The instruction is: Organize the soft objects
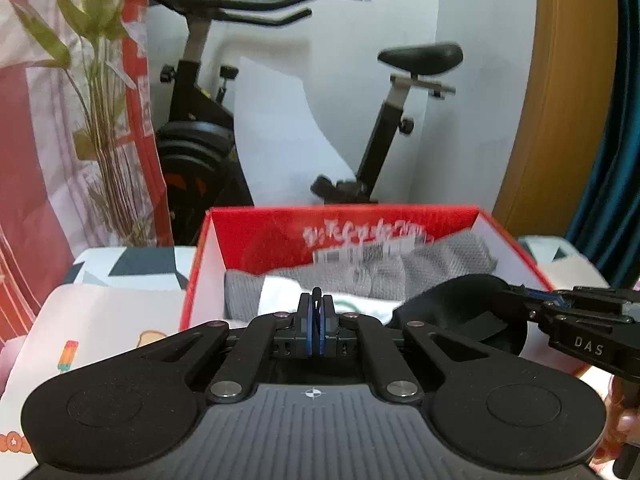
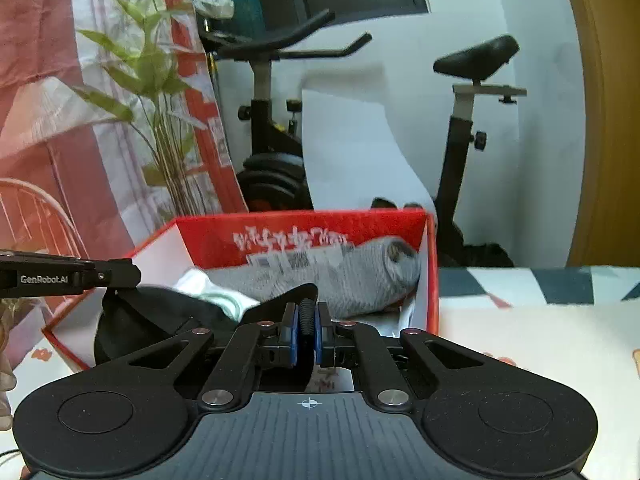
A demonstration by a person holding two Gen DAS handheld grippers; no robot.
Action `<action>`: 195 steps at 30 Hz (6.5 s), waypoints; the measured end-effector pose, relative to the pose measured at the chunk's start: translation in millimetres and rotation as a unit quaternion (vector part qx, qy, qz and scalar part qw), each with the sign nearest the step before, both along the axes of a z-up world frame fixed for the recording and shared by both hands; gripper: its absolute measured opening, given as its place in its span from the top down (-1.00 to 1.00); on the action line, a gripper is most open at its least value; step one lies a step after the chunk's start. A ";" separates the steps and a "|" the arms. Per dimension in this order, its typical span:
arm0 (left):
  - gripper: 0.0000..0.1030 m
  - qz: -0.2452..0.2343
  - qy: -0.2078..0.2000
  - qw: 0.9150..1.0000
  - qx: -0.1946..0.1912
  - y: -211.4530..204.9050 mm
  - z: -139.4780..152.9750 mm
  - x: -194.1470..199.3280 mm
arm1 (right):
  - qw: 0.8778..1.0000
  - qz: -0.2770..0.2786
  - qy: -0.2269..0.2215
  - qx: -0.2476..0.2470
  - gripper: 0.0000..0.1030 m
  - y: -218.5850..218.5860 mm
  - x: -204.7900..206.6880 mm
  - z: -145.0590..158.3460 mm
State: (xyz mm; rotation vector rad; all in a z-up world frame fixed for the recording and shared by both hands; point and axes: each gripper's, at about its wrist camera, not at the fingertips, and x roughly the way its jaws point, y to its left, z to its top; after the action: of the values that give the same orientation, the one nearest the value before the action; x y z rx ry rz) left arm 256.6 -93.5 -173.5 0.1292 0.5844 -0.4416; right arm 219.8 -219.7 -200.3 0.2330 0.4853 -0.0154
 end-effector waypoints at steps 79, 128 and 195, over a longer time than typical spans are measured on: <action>0.00 -0.029 0.179 0.977 -0.112 30.5 -102.8 -98.0 | 0.969 0.207 0.111 -0.081 0.05 127.2 -74.2 -66.8; 0.07 -0.088 0.068 0.981 -0.156 -14.8 25.9 49.6 | 0.972 0.172 0.012 -0.158 0.10 61.1 73.9 56.4; -1.00 0.095 -0.042 0.993 0.052 33.7 61.1 -30.0 | 0.994 -0.048 0.068 -0.072 -0.99 59.0 -16.6 87.9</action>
State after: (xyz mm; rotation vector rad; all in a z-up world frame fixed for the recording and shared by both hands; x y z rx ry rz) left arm 226.6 -59.7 -112.4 0.1878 0.5316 -0.2197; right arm 203.2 -160.7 -112.4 0.1128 0.6063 -0.1599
